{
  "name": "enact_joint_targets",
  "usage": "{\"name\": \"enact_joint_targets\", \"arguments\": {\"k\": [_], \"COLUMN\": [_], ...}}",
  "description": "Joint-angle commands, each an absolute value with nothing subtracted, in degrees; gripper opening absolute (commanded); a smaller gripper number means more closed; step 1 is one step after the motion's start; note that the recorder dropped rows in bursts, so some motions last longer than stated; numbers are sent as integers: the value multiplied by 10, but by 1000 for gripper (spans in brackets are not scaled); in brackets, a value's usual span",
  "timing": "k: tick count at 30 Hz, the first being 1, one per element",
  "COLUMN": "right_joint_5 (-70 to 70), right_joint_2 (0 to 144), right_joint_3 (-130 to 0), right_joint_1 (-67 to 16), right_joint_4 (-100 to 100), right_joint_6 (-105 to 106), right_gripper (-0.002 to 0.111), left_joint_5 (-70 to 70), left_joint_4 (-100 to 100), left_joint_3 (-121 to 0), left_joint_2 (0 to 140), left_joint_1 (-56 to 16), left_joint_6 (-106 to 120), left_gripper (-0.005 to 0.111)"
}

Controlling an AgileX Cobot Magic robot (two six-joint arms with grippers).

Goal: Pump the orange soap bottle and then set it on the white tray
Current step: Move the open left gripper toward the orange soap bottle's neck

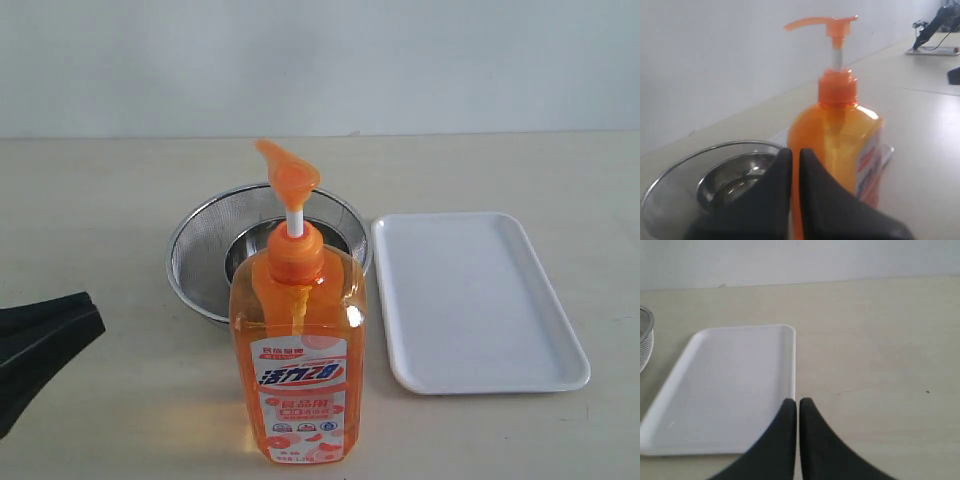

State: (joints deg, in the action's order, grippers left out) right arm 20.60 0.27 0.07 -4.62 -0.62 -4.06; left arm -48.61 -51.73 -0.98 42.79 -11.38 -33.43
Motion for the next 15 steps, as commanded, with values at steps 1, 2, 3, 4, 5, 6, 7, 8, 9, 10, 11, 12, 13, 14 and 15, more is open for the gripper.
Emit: {"name": "enact_joint_targets", "arguments": {"k": [1,2,3,4,5,6,7,8,9,10,11,12,13,14,15], "right_joint_5": [204,204,204,204,204,204,204,204,204,204,204,204,204,204,204], "right_joint_2": [0,0,0,0,0,0,0,0,0,0,0,0,0,0,0], "right_joint_3": [0,0,0,0,0,0,0,0,0,0,0,0,0,0,0], "right_joint_1": [-46,-46,-46,-46,-46,-46,-46,-46,-46,-46,-46,-46,-46,-46,-46], "right_joint_4": [-6,-6,-6,-6,-6,-6,-6,-6,-6,-6,-6,-6,-6,-6,-6], "right_joint_6": [-40,-40,-40,-40,-40,-40,-40,-40,-40,-40,-40,-40,-40,-40,-40], "right_gripper": [0,0,0,0,0,0,0,0,0,0,0,0,0,0,0], "left_joint_5": [-538,-538,-532,-527,-525,-525,-525,-525,-525,-525,-525,-525,-525,-525,-528], "left_joint_4": [-570,-587,-600,-599,-591,-584,-583,-583,-583,-585,-591,-595,-598,-598,-596], "left_joint_3": [-14,-16,-17,-17,-17,-18,-23,-27,-30,-35,-39,-42,-46,-48,-48], "left_joint_2": [428,428,428,428,428,428,428,428,428,428,428,428,428,428,428], "left_joint_1": [-119,-119,-119,-119,-119,-119,-119,-119,-119,-119,-119,-119,-119,-119,-119], "left_joint_6": [-418,-425,-425,-425,-425,-425,-419,-418,-422,-433,-437,-442,-446,-447,-453], "left_gripper": [5,5,5,5,5,5,6,9,14,22,31,43,54,63,71]}}
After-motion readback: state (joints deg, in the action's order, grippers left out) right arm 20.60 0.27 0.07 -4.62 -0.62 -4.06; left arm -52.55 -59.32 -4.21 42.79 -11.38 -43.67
